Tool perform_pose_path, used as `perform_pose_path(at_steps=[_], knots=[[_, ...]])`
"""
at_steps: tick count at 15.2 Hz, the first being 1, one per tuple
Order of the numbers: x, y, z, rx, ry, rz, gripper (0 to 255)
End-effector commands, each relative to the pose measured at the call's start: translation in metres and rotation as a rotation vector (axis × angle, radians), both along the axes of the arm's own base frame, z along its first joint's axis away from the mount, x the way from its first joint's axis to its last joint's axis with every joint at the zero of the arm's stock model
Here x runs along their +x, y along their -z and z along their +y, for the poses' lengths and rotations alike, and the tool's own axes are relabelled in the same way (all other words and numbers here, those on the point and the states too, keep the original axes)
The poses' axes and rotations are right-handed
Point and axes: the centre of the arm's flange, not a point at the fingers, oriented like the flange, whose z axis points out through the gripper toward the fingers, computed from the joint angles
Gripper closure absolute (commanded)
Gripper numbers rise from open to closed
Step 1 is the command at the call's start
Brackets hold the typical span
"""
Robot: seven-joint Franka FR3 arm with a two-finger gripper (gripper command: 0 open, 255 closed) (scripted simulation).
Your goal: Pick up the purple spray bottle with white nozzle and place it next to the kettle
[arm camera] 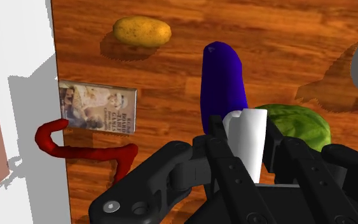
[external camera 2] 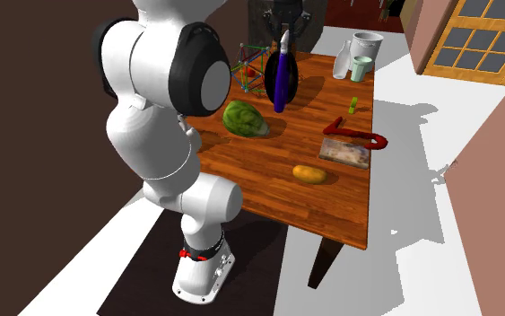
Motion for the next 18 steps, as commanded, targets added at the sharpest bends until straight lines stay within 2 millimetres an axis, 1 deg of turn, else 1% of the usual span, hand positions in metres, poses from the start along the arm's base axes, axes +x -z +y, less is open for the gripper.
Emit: perform_pose_path(at_steps=[1, 18], knots=[[0.010, -0.002, 0.025, 0.000, 0.001, 0.000, 255], [0.090, -0.003, 0.235, 0.000, 0.001, 0.000, 255]])
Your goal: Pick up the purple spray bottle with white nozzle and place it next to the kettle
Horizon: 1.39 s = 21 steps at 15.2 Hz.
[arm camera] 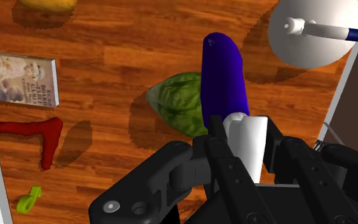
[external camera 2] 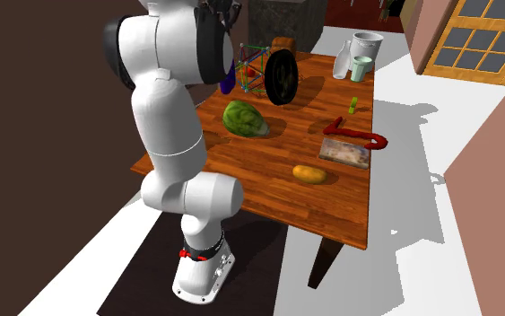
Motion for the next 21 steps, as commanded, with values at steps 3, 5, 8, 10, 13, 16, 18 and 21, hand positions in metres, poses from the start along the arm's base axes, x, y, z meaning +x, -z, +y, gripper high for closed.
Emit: perform_pose_path(at_steps=[3, 5, 8, 10, 13, 16, 18, 21], knots=[[0.020, -0.002, 0.048, 0.001, 0.002, -0.001, 255], [0.029, -0.002, 0.073, 0.001, 0.002, -0.001, 255], [0.043, -0.003, 0.110, 0.001, 0.002, -0.001, 255], [0.048, 0.003, 0.123, 0.001, 0.002, -0.001, 255], [0.048, 0.018, 0.123, 0.001, 0.002, -0.001, 255], [0.048, 0.034, 0.123, 0.001, 0.002, -0.001, 255], [0.048, 0.045, 0.123, 0.001, 0.002, -0.001, 255], [0.048, 0.061, 0.123, 0.001, 0.002, -0.001, 255]])
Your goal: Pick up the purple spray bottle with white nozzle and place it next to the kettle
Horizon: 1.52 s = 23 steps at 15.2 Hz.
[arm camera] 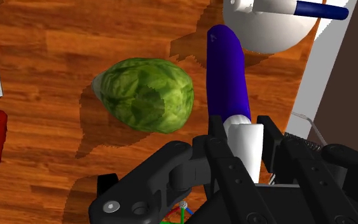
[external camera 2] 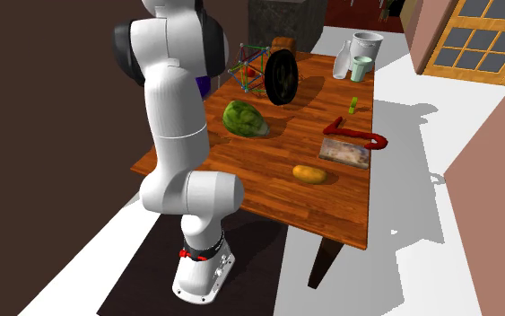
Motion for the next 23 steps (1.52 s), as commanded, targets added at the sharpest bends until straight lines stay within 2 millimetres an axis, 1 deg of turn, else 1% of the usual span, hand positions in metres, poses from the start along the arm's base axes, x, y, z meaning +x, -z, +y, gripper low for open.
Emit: perform_pose_path(at_steps=[1, 23], knots=[[0.001, 0.011, 0.002, 0.000, 0.000, -0.001, 255], [0.001, 0.128, 0.002, 0.000, 0.000, -0.001, 255]])
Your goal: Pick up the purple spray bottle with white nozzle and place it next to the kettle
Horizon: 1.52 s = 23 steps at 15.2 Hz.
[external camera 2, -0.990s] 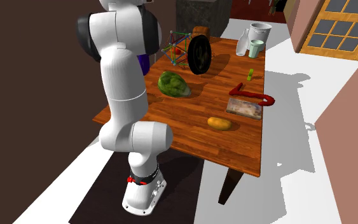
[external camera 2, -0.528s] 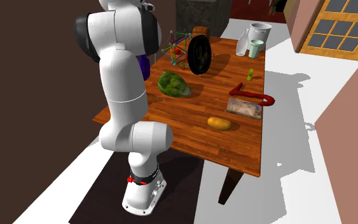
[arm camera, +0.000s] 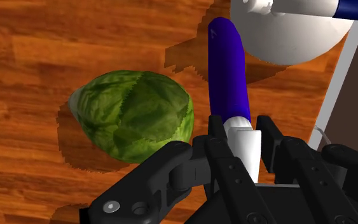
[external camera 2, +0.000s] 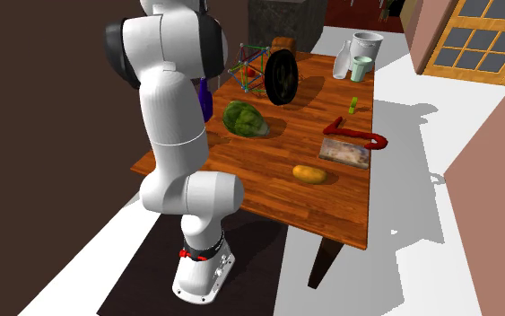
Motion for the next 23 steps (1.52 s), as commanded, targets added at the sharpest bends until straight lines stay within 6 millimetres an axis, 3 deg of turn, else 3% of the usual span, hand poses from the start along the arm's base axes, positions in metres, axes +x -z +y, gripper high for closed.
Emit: perform_pose_path(at_steps=[1, 23], knots=[[0.000, 0.011, 0.001, 0.000, 0.000, -0.001, 255], [0.000, 0.126, 0.001, 0.000, 0.000, -0.001, 255]])
